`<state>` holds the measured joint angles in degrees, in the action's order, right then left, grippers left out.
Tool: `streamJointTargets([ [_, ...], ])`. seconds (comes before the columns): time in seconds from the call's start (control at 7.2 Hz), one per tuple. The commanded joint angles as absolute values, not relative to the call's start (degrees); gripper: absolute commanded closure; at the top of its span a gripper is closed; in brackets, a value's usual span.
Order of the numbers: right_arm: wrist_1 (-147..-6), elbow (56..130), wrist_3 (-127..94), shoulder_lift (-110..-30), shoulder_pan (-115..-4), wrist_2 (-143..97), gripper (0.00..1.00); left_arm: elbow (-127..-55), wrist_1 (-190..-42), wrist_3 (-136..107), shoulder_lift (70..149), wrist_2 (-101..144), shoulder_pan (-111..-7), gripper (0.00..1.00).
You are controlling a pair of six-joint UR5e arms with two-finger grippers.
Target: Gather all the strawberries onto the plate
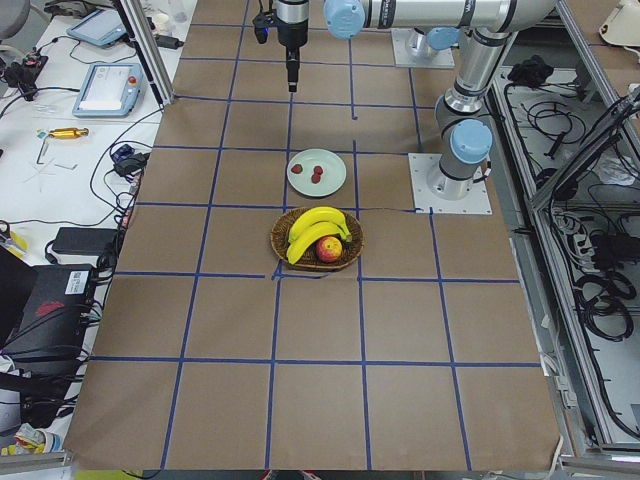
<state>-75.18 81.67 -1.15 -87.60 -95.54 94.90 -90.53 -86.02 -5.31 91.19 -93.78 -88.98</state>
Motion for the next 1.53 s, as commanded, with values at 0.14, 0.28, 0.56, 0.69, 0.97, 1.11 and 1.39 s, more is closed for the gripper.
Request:
streamJointTargets([
  [0.14, -75.58, 81.91, -0.88, -87.19, -95.54, 94.14, 0.00, -93.61, -85.51, -5.25, 90.62, -92.55, -95.71, 0.00],
  [0.28, -76.19, 81.91, -0.79, -87.19, -95.54, 93.96, 0.00, -92.91, -86.91, -2.23, 90.09, -92.46, -95.28, 0.00],
  [0.56, -78.22, 82.09, -0.97, -86.84, -95.62, 90.62, 0.00, -88.17, -95.77, 0.24, 89.65, -92.38, -94.14, 0.00],
  [0.69, -78.22, 82.26, -0.71, -86.75, -95.62, 90.44, 0.02, -88.24, -95.97, 0.18, 89.47, -92.72, -94.39, 0.00],
  [0.97, -83.46, 84.80, -0.09, -86.75, -95.54, 91.49, 0.00, -88.50, -95.98, -0.17, 89.47, -92.81, -94.48, 0.00],
  [1.11, -84.28, 85.95, -0.17, -86.75, -95.45, 91.32, 0.00, -88.51, -95.98, -0.09, 89.56, -92.73, -94.40, 0.00],
  [1.39, -86.21, 86.75, -0.09, -86.84, -95.45, 91.49, 0.00, -88.68, -96.06, -0.18, 89.56, -92.81, -94.40, 0.00],
])
